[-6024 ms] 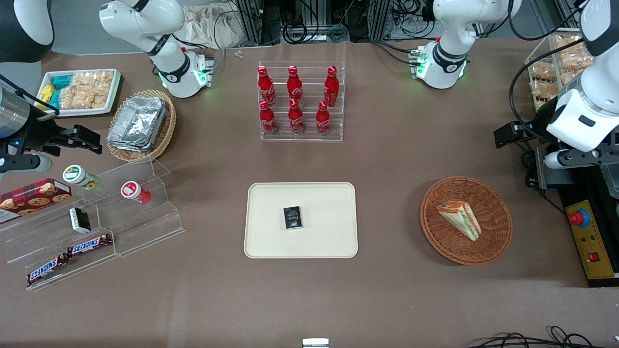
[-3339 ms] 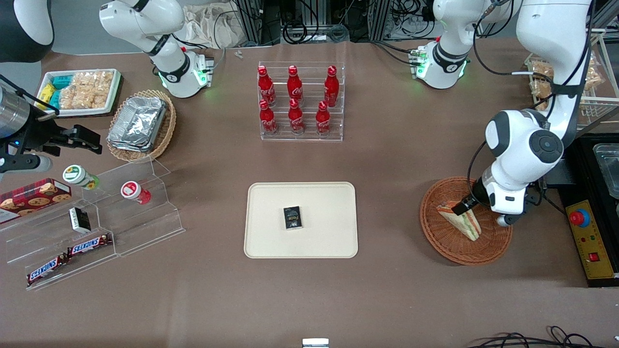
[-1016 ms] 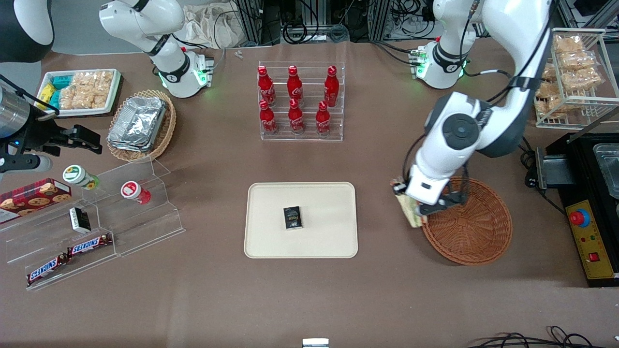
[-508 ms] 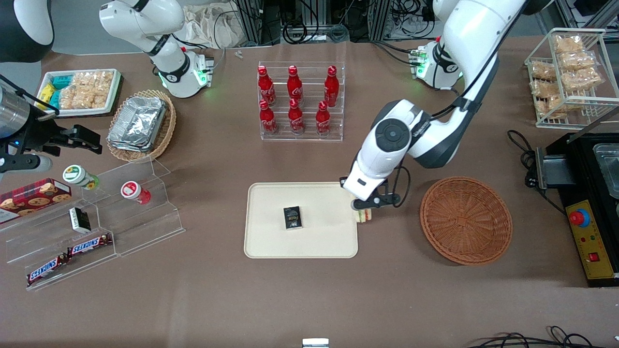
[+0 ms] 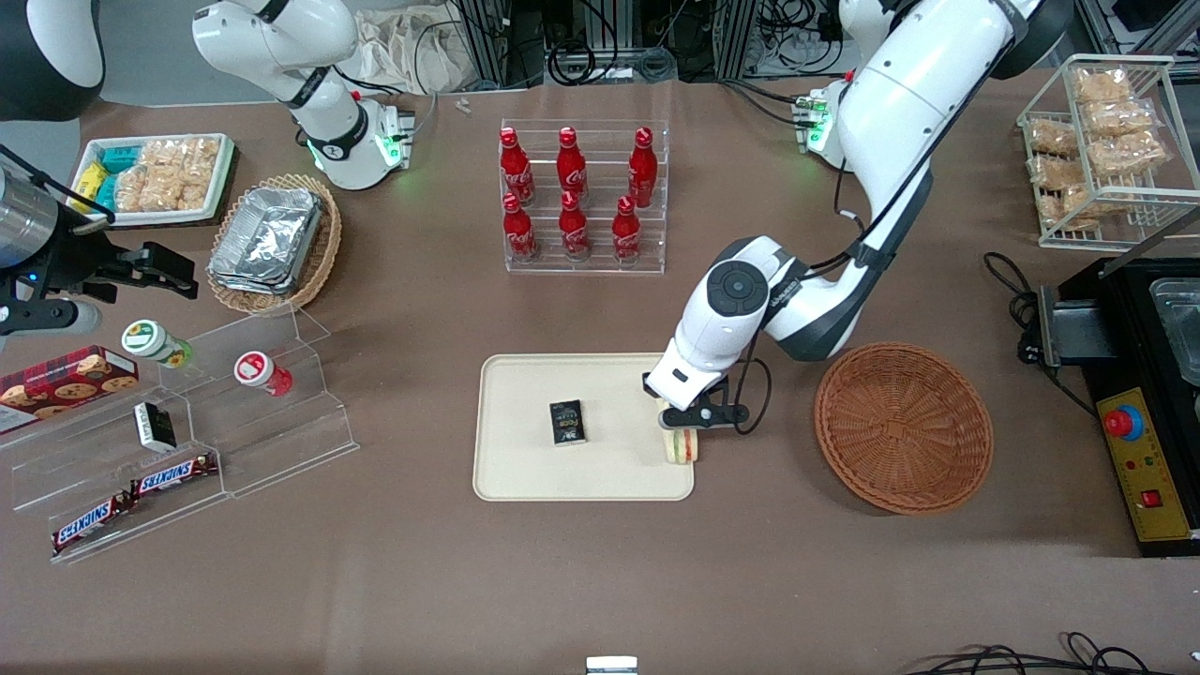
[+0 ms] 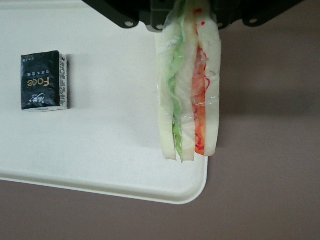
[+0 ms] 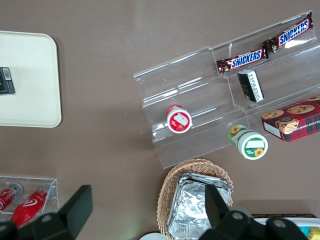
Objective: Place sandwich from basket to tray
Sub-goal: 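Carry the held sandwich over to the white tray, then lower the sandwich onto the tray beside the black pack and open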
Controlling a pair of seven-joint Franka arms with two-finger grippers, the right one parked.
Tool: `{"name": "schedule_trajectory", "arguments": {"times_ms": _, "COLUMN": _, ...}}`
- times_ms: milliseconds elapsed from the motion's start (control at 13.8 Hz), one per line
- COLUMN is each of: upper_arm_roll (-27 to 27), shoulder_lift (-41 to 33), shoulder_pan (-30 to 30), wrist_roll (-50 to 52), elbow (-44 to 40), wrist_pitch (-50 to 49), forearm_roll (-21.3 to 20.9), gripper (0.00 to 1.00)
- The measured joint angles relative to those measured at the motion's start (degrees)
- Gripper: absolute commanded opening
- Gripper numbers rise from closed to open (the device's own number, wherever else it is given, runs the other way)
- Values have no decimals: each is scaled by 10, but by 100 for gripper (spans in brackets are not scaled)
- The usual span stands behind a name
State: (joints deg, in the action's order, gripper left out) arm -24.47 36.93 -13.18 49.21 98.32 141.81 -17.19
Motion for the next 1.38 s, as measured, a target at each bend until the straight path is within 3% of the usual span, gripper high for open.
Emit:
{"name": "schedule_trajectory", "arguments": {"times_ms": 363, "upper_arm_roll": 0, "shoulder_lift": 12, "shoulder_pan": -15, "wrist_roll": 25, "elbow": -1, "wrist_pitch": 2, "forearm_roll": -49, "gripper": 0}}
{"name": "schedule_trajectory", "arguments": {"times_ms": 508, "upper_arm_roll": 0, "shoulder_lift": 17, "shoulder_pan": -16, "wrist_roll": 28, "elbow": -1, "wrist_pitch": 11, "forearm_roll": -57, "gripper": 45}}
{"name": "schedule_trajectory", "arguments": {"times_ms": 653, "upper_arm_roll": 0, "shoulder_lift": 19, "shoulder_pan": -16, "wrist_roll": 35, "elbow": -1, "wrist_pitch": 17, "forearm_roll": -58, "gripper": 64}}
{"name": "schedule_trajectory", "arguments": {"times_ms": 726, "upper_arm_roll": 0, "shoulder_lift": 19, "shoulder_pan": -16, "wrist_roll": 44, "elbow": -1, "wrist_pitch": 18, "forearm_roll": -59, "gripper": 78}}
{"name": "schedule_trajectory", "arguments": {"times_ms": 798, "upper_arm_roll": 0, "shoulder_lift": 19, "shoulder_pan": -16, "wrist_roll": 54, "elbow": -1, "wrist_pitch": 19, "forearm_roll": -59, "gripper": 99}}
{"name": "schedule_trajectory", "arguments": {"times_ms": 1379, "upper_arm_roll": 5, "shoulder_lift": -12, "shoulder_pan": 2, "wrist_roll": 147, "elbow": -32, "wrist_pitch": -2, "forearm_roll": -59, "gripper": 100}}
